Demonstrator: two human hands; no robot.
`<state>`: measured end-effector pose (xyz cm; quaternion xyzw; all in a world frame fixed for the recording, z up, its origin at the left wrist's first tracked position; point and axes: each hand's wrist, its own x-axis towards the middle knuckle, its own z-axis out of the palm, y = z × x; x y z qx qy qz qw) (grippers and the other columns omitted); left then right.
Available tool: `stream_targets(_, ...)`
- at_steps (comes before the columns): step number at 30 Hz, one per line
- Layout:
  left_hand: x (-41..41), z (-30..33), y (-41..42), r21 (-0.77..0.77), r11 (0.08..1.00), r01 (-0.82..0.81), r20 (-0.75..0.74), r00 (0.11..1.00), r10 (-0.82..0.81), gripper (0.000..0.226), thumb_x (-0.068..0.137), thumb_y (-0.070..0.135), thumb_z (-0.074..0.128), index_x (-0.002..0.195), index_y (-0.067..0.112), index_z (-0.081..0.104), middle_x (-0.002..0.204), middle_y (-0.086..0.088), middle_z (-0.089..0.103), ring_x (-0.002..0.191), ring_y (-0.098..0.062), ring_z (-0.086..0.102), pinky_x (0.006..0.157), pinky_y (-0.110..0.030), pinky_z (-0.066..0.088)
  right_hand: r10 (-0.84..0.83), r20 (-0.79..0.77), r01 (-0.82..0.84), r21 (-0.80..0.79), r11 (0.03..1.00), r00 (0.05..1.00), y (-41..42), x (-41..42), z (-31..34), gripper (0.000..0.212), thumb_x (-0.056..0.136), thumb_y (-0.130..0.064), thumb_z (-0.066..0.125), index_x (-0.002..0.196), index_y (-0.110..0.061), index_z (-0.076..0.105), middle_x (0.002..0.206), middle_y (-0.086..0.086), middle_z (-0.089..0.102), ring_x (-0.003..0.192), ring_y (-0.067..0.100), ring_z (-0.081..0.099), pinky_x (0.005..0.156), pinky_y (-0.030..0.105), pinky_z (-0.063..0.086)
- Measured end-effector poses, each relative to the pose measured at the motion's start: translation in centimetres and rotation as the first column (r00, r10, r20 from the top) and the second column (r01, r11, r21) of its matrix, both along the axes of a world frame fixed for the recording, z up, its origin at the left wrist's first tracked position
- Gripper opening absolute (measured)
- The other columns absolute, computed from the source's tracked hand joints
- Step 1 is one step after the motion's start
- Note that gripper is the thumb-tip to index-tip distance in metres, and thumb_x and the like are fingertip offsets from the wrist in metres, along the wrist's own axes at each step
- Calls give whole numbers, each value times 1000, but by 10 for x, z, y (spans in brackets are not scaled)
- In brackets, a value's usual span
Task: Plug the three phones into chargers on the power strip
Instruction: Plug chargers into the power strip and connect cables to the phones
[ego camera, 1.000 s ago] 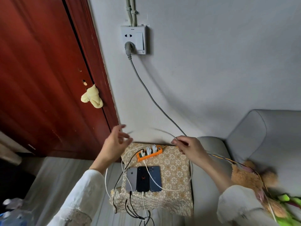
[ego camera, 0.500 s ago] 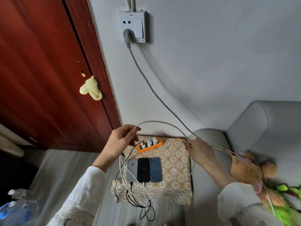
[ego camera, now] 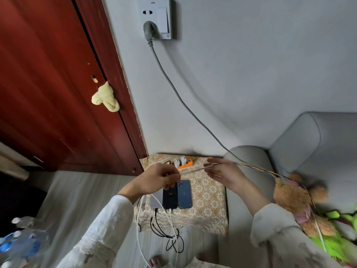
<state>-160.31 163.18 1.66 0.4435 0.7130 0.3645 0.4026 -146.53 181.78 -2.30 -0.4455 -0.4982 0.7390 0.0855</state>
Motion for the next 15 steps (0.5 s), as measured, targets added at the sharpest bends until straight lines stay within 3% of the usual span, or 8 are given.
stream_targets(2, 1, -10, -7, -135, 987, 89, -30, 995, -94, 24, 90, 14, 51, 70, 23, 61, 66, 0, 61, 59, -13, 56, 64, -24, 47, -272, -127, 205, -387, 899, 954, 8, 0, -12, 22, 86, 13, 37, 90, 2, 56, 82, 16, 61, 77, 23, 61, 54, 25, 57)
stream_targets(5, 4, -25, -14, -326, 930, 168, 1, 984, -177, 25, 90, 19, 51, 70, 28, 61, 62, 9, 62, 57, -5, 58, 68, -22, 47, -541, -132, 340, -648, 681, 831, 19, -8, -26, 18, 94, -4, 39, 85, 4, 51, 77, 19, 60, 64, 23, 63, 47, 27, 56)
stream_targets(6, 4, -30, -16, -371, 909, 190, 39, 981, -189, 23, 90, 20, 51, 71, 27, 63, 63, 9, 63, 58, -6, 59, 70, -22, 48, -555, -112, 363, -649, 669, 824, 22, -11, -30, 24, 97, -12, 39, 79, 0, 50, 65, 14, 61, 49, 18, 60, 41, 21, 51)
stream_targets(8, 5, -42, -20, -423, 878, 224, 108, 975, -197, 17, 90, 21, 52, 79, 22, 65, 70, 7, 66, 64, -9, 63, 76, -25, 50, -492, -79, 370, -561, 740, 867, 26, -13, -40, 36, 99, -21, 31, 66, -12, 41, 38, 0, 47, 25, 8, 37, 29, 13, 30)
stream_targets(10, 6, -54, -22, -435, 874, 216, 140, 975, -171, 16, 91, 24, 51, 94, 17, 66, 83, 4, 68, 74, -10, 64, 81, -28, 51, -409, -53, 334, -489, 806, 911, 23, -11, -50, 37, 99, -19, 27, 63, -17, 33, 30, -6, 30, 21, 6, 22, 26, 14, 17)
stream_targets(12, 11, -69, -20, -432, 886, 170, 161, 981, -110, 25, 93, 25, 48, 112, 14, 60, 93, 4, 66, 79, -6, 63, 76, -20, 52, -367, -28, 310, -476, 823, 930, 14, -6, -58, 34, 99, -14, 27, 66, -18, 34, 31, -6, 28, 22, 6, 21, 26, 14, 16)
stream_targets(15, 22, -95, -16, -457, 888, 59, 201, 979, 38, 29, 95, 24, 42, 118, 13, 56, 101, 0, 66, 85, -7, 63, 73, -16, 50, -307, 1, 269, -487, 831, 952, -2, 2, -72, 30, 97, -4, 25, 80, -15, 48, 49, 1, 40, 38, 9, 35, 34, 19, 33)
